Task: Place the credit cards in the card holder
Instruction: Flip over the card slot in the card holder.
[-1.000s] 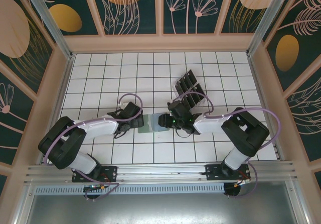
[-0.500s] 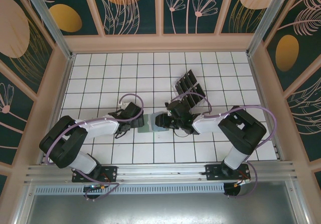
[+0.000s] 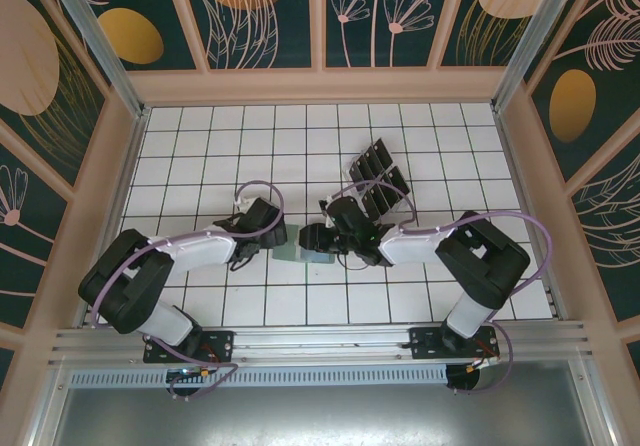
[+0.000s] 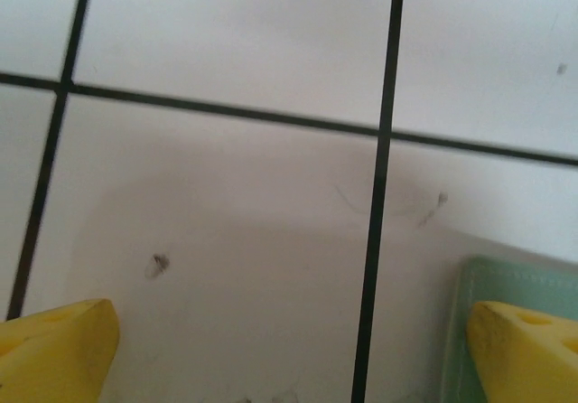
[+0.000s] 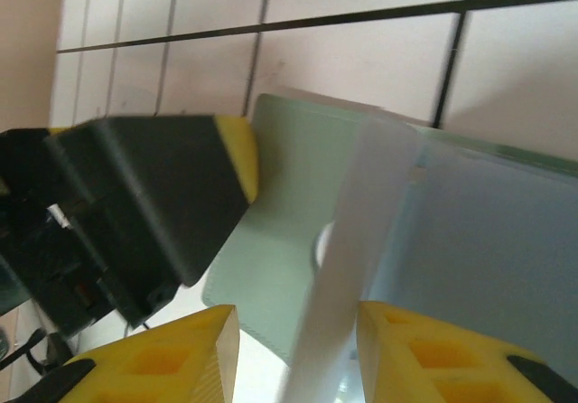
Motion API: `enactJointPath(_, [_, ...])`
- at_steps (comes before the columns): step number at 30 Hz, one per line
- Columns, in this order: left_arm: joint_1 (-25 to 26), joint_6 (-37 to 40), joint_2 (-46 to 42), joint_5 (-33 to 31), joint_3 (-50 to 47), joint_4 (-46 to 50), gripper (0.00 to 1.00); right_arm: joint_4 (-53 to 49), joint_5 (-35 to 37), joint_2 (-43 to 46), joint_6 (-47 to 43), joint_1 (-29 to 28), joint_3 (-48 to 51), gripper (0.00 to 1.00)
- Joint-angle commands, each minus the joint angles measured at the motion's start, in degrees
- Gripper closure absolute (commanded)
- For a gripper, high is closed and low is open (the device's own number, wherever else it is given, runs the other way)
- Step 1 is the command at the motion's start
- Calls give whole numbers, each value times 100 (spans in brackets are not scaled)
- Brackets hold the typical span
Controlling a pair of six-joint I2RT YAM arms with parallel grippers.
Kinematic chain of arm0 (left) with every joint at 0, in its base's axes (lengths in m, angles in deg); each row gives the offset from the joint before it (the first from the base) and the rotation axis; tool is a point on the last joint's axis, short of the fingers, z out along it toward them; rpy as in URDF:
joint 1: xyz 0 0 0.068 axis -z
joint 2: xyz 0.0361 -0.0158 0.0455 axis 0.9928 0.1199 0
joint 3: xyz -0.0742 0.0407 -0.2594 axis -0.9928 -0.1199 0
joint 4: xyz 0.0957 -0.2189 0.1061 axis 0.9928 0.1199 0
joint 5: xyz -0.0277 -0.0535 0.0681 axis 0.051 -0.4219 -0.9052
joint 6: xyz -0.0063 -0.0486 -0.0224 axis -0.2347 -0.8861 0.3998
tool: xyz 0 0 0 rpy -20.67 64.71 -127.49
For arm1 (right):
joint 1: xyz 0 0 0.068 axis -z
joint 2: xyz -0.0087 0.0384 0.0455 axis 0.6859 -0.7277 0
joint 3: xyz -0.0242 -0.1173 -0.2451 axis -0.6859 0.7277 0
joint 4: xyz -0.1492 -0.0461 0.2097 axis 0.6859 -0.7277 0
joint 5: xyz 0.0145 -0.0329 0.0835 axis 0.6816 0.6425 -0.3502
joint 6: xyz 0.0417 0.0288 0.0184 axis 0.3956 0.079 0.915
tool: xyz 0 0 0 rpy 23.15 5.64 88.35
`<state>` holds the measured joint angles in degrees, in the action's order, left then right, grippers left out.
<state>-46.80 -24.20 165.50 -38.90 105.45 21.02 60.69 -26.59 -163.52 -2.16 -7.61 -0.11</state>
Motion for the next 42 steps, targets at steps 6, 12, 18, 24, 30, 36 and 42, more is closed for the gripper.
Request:
enactJointPath(6, [-507, -279, -811, -6, 78, 43, 1, -162, 114, -406, 1, -241, -580, 61])
enactJointPath(12, [-602, -266, -1170, -47, 38, 178, 1, -163, 103, -1076, -33, -356, -1038, 61])
enactJointPath(18, [-609, -138, -1248, 196, 19, 181, 1, -166, 48, -1058, -68, -396, -1138, 61])
enactJointPath(24, [-595, 293, -1221, 825, 64, -63, 1, -360, 221, -263, -270, -385, -988, 61])
enactJointPath(30, [-514, 491, -988, 1265, 185, -199, 1, -791, 683, 558, -297, -317, -615, 61])
enactJointPath(36, [-104, 608, -737, 761, 335, 37, 2, -974, 893, 1022, -143, -5, 4, 61])
enactJointPath(42, [193, 506, -457, 155, 283, 290, 1, -1097, 1018, 1003, -202, 50, 208, 61])
